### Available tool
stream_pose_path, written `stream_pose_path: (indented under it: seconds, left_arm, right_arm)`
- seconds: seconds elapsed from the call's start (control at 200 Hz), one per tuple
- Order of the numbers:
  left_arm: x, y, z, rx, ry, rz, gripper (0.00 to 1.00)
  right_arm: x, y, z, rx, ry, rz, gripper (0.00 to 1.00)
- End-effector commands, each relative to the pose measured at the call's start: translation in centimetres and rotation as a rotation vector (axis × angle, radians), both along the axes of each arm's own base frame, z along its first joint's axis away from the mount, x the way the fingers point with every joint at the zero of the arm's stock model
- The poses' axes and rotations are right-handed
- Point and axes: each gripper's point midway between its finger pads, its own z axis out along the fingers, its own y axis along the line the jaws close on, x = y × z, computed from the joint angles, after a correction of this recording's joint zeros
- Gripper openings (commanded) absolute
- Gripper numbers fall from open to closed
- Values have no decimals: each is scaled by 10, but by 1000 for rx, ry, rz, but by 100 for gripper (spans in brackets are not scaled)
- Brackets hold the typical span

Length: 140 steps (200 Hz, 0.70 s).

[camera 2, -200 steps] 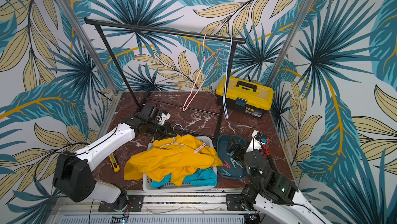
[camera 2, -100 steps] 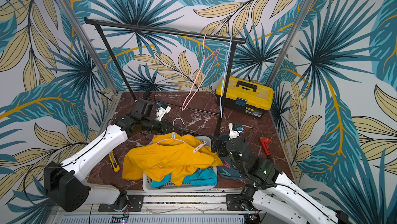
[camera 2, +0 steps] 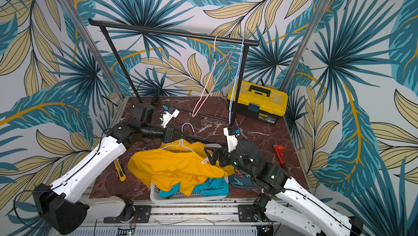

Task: Remove the clothespins securing t-shirts to the hanger
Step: Pick up the hanger from the basket.

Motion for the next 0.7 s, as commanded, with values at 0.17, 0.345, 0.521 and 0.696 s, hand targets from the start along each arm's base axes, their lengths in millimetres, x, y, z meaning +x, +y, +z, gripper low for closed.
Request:
stream_pose_path:
  seconds: [0.17, 0.345, 0.521, 0.696]
  left_arm:
    - [-7, 5, 52, -63, -269, -44, 0]
    - [-9, 10, 66, -52, -357, -32, 0]
    - [-16, 12, 75, -68, -399, -55, 0]
    - [-26, 13, 83, -87, -428, -77, 0]
  right_arm:
    - [-26, 19, 11, 83, -45, 194, 100]
    - [-28, 19, 7, 81, -51, 205, 98]
    - [-28, 19, 10, 71, -89, 219, 97]
    - [-28, 21, 13, 64, -101, 246, 95]
